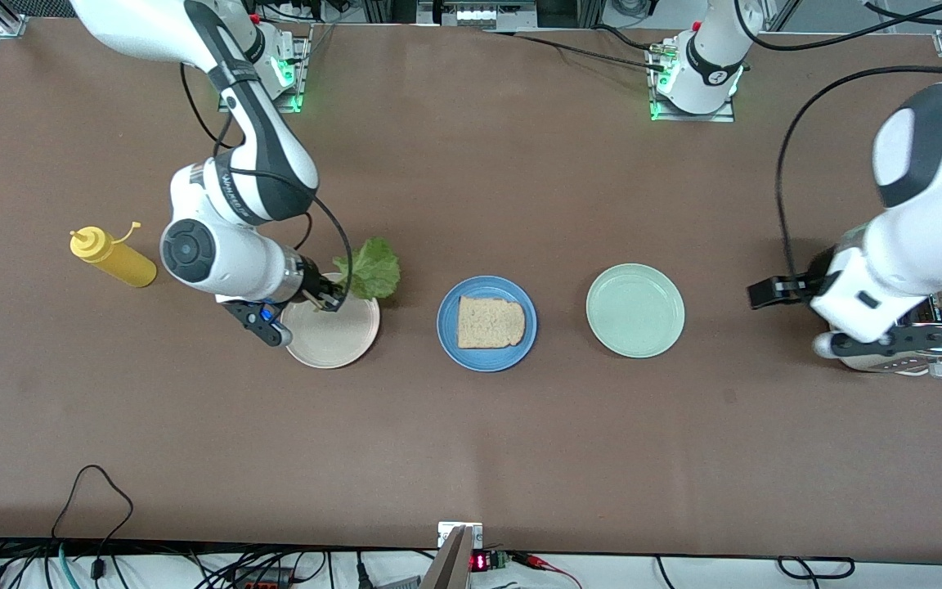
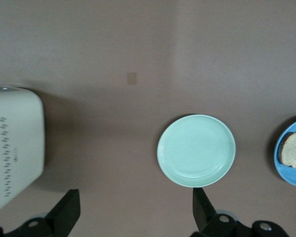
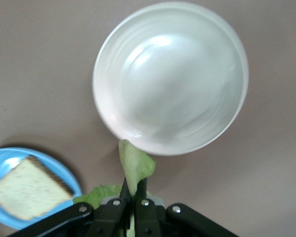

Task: Make sandwich in blue plate with both arms
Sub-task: 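Carry the lettuce leaf over the bread and lower it with the right gripper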

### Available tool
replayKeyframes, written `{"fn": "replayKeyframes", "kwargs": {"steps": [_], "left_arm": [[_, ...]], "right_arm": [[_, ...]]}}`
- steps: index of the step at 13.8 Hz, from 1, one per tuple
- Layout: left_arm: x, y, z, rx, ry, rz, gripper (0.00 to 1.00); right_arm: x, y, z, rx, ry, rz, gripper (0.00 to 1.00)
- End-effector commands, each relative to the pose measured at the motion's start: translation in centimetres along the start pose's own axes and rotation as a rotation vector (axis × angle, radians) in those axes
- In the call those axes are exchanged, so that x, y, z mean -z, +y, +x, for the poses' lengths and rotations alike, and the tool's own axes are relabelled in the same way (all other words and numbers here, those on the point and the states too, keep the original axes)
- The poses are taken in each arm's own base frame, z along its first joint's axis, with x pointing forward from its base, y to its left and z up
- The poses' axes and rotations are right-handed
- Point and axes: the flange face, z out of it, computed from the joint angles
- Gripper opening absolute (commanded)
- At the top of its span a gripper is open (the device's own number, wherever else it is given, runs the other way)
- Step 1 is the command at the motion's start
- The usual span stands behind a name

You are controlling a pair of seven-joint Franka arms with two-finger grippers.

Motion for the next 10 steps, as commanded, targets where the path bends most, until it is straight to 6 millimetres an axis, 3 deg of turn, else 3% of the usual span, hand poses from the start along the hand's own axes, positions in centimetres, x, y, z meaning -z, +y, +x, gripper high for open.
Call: {"fn": "replayKeyframes", "kwargs": {"steps": [1, 2, 3, 7, 9, 10], "left_arm": [[2.0, -3.6, -0.2, -0.131, 0.048, 0.011, 1.0], [1.8, -5.9, -0.7, -0.107, 0.072, -0.001, 1.0], [1.8, -6.8, -1.8, -0.091, 0.091, -0.007, 1.0], [1.3, -4.8, -5.3, -0.068, 0.1, -0.017, 1.0], [1.5, -3.1, -5.9, -0.041, 0.089, -0.014, 1.0], [1.6, -3.2, -5.8, -0.055, 0.086, -0.012, 1.0]], "right_arm": [[-2.4, -3.7, -2.6, -0.143, -0.01, 0.062, 0.0], [-3.5, -4.7, -3.5, -0.189, -0.003, 0.086, 0.0], [-4.4, -5.5, -4.5, -0.216, 0.007, 0.107, 0.0], [-7.9, -9.9, -8.8, -0.342, -0.002, 0.213, 0.0], [-9.3, -11.5, -9.9, -0.383, -0.007, 0.231, 0.0], [-9.9, -11.9, -10.4, -0.395, -0.008, 0.237, 0.0]]}}
